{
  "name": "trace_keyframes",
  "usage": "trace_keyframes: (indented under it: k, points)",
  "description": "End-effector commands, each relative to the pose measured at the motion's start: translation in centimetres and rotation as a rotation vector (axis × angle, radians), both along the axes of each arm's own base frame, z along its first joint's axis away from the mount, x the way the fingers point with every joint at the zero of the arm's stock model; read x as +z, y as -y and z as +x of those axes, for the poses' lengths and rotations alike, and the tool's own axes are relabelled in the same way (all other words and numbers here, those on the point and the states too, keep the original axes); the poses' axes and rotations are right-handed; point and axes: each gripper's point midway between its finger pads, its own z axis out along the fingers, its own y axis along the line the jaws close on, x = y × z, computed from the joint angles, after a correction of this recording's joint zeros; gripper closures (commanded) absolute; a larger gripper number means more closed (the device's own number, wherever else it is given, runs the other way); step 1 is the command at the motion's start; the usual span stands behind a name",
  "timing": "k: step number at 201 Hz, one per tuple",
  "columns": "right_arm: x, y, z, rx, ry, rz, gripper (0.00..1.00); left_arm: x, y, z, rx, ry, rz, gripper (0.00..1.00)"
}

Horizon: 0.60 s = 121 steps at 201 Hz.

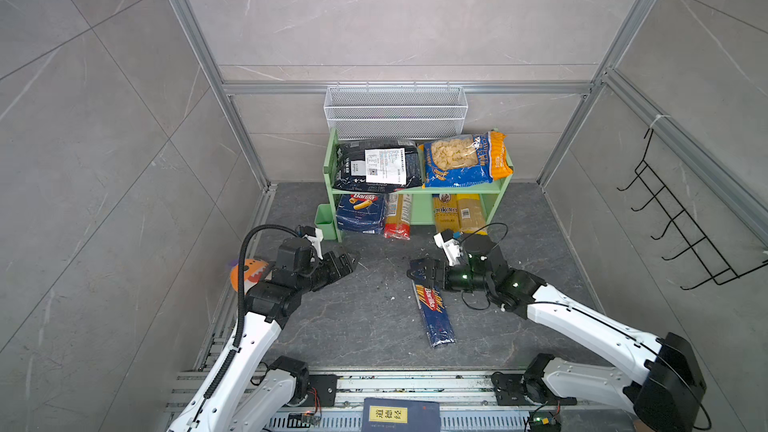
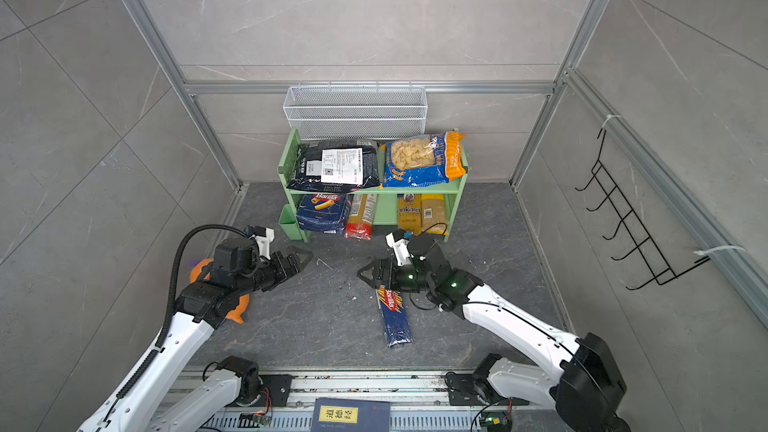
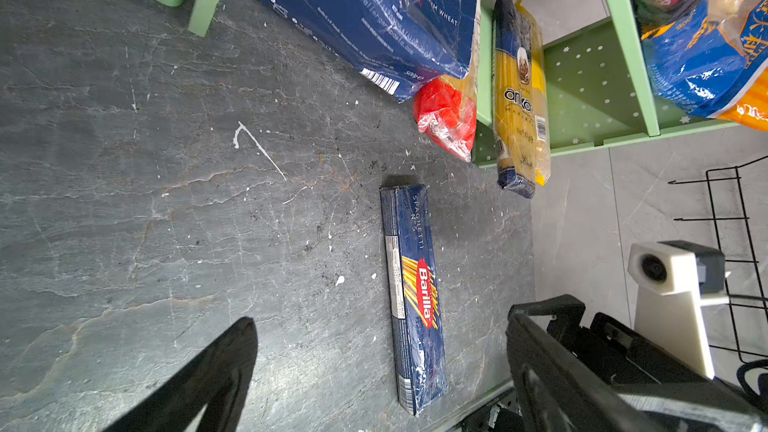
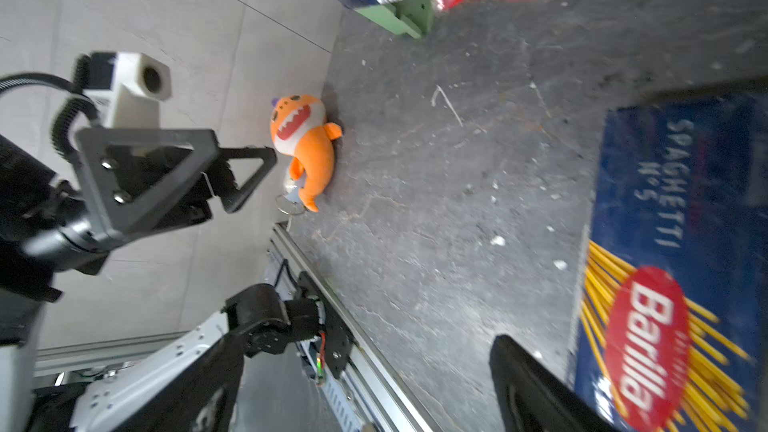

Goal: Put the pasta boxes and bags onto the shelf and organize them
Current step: 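Move the right gripper down to the blue Barilla spaghetti box on the table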

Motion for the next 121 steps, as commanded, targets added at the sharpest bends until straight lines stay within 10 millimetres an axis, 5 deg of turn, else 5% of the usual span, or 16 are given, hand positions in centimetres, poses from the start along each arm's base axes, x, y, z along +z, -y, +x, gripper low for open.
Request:
trace_keyframes:
  k: [1,40,121]
  points:
    - [-5.7,3.9,-1.8,-0.043,-0.05,-0.231,0.06,0.5,0.5,0.2,-0.004,0.028,-0.021,0.05]
    - [-9.0,5.8,-3.6,-0.061,-0.084,-0.333,0.06,-0.9,1.2,0.0,-0.014,0.01,-0.006,0.05]
    - [-13.2,5.9,-5.3,-0.027,-0.082,-0.532,0.06,-3.3,1.0,-0.9,-0.009,-0.022,0.028,0.05]
